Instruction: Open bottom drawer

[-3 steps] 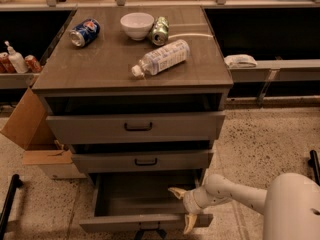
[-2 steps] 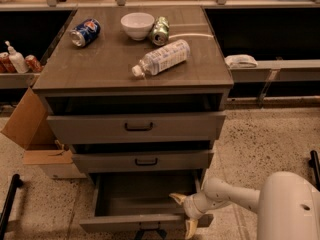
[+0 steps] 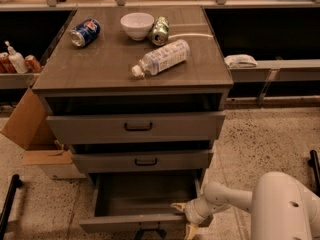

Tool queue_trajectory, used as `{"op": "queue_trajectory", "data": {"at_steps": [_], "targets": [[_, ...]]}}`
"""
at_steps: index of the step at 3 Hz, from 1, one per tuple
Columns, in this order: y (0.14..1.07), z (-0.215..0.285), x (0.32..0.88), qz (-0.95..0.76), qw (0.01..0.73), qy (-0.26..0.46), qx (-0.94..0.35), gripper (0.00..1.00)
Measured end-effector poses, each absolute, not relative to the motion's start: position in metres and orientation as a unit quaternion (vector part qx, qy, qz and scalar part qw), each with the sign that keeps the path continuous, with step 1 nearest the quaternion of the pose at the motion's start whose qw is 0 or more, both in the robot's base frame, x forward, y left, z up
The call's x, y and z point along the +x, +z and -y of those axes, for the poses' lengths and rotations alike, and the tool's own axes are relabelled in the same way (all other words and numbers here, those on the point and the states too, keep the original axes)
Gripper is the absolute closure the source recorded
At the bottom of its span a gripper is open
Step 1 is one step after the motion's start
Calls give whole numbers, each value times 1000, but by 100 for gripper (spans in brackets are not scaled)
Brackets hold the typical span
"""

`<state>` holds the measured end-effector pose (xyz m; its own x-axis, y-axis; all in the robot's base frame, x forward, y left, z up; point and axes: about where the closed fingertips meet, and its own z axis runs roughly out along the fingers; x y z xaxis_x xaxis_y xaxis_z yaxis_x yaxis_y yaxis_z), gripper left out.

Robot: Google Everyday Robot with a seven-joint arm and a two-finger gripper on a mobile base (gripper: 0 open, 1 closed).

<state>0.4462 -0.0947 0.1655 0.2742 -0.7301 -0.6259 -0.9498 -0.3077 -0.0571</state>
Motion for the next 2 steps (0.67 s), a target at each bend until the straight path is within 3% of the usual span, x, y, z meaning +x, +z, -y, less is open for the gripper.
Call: {"op": "queue_trajectory", "data": {"at_steps": [2], "targets": [[148, 102, 441, -562, 186, 268, -760, 60]]}}
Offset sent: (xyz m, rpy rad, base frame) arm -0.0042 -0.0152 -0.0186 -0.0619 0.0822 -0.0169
